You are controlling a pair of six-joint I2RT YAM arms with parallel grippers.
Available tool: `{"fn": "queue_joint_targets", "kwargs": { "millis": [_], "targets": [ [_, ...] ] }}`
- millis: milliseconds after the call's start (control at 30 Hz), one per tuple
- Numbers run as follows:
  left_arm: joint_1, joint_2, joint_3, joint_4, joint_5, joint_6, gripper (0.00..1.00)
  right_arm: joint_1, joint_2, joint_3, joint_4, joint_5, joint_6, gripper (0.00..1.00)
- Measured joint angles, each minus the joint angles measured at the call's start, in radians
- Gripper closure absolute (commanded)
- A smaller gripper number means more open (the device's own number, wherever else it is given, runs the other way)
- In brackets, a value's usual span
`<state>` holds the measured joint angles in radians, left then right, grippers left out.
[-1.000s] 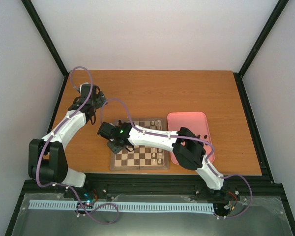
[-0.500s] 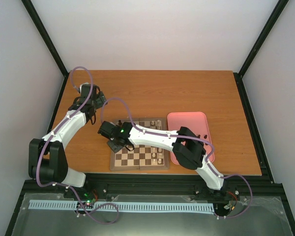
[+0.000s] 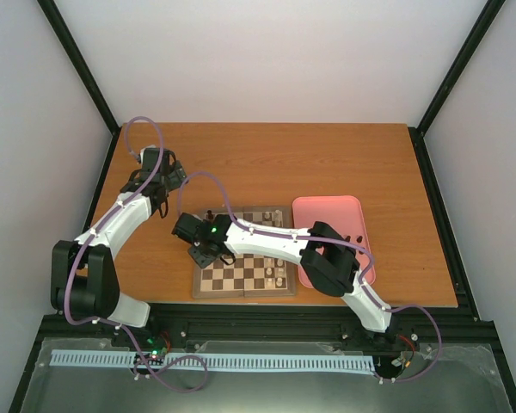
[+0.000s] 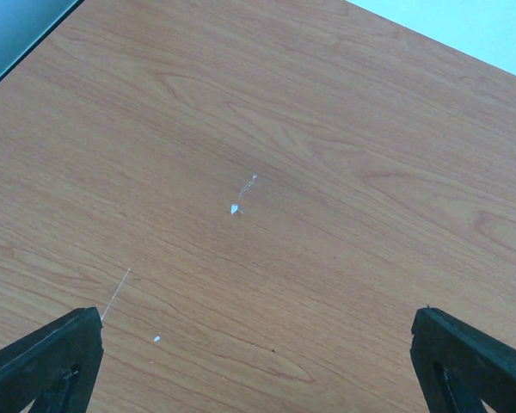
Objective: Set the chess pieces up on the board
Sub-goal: Place the chess piece on the chessboard, then pick up the chess piece from the storage box.
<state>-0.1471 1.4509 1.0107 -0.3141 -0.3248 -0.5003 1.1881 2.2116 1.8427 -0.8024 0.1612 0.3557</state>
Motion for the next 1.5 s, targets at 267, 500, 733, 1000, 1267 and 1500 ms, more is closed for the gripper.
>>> {"fn": "queue_joint_targets", "kwargs": {
  "millis": [267,500,733,1000,1267,1500],
  "targets": [
    [0.000,0.001,0.000,0.000,0.000,0.000,0.00,0.000,0.000,-0.014,0.010,0.001,-0.001,0.54],
    [0.000,0.006,0.000,0.000,0.000,0.000,0.00,0.000,-0.048,-0.063,0.016,0.006,-0.017,0.46],
    [0.000,0.007,0.000,0.000,-0.001,0.000,0.00,0.000,-0.210,-0.120,0.023,0.049,-0.022,0.38],
    [0.000,0.007,0.000,0.000,-0.001,0.000,0.00,-0.051,-0.521,-0.329,0.022,0.179,0.031,0.37],
    [0.000,0.007,0.000,0.000,0.003,0.000,0.00,-0.208,-0.835,-0.661,-0.117,0.267,0.185,0.38],
    [-0.005,0.007,0.000,0.000,0.011,0.000,0.00,-0.281,-1.008,-0.907,-0.205,0.208,0.310,0.39]
  ]
}}
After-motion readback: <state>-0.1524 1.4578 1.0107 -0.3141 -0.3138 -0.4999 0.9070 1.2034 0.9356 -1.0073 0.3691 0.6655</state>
